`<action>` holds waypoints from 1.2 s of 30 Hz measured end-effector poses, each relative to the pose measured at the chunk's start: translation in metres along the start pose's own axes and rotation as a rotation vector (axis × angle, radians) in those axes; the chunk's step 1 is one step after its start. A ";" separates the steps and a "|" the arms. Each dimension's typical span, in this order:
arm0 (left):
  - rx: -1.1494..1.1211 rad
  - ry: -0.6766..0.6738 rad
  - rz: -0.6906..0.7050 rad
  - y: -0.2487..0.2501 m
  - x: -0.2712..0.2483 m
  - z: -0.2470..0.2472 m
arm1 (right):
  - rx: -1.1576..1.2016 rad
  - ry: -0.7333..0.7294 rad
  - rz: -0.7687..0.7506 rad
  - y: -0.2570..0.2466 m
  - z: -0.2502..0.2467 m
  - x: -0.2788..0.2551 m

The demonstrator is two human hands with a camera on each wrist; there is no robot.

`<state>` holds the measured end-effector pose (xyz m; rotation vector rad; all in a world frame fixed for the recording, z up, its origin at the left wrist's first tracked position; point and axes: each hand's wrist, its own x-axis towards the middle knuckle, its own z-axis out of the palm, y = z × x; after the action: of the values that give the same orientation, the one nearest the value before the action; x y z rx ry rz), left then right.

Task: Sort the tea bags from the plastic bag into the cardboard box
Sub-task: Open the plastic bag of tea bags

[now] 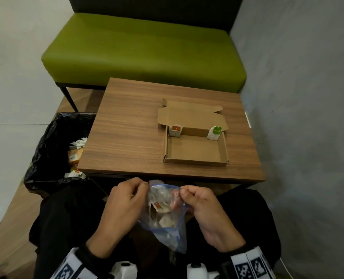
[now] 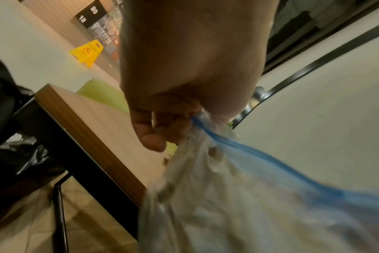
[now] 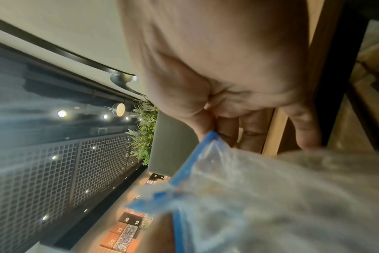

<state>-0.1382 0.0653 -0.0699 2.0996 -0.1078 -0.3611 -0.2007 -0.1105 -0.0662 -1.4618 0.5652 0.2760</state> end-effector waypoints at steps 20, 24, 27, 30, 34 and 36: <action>-0.783 -0.091 -0.228 0.011 -0.001 0.004 | -0.419 0.279 -0.332 0.014 -0.020 -0.008; -0.706 -0.135 -0.153 0.011 -0.001 0.002 | -0.361 0.221 -0.267 0.015 -0.025 -0.011; -0.489 -0.127 -0.142 0.009 0.000 0.002 | -0.138 0.150 -0.206 0.008 -0.026 -0.014; -0.139 -0.086 -0.073 -0.001 -0.001 0.001 | 0.033 0.064 -0.136 0.003 -0.026 -0.014; 0.216 -0.126 0.158 0.001 -0.007 0.002 | -0.023 -0.013 -0.156 -0.001 -0.028 -0.008; 0.249 -0.129 0.245 0.006 -0.009 0.004 | -0.037 -0.028 -0.167 -0.004 -0.031 -0.006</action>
<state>-0.1470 0.0608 -0.0646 2.2732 -0.5040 -0.3478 -0.2096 -0.1402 -0.0605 -1.5292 0.4140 0.1758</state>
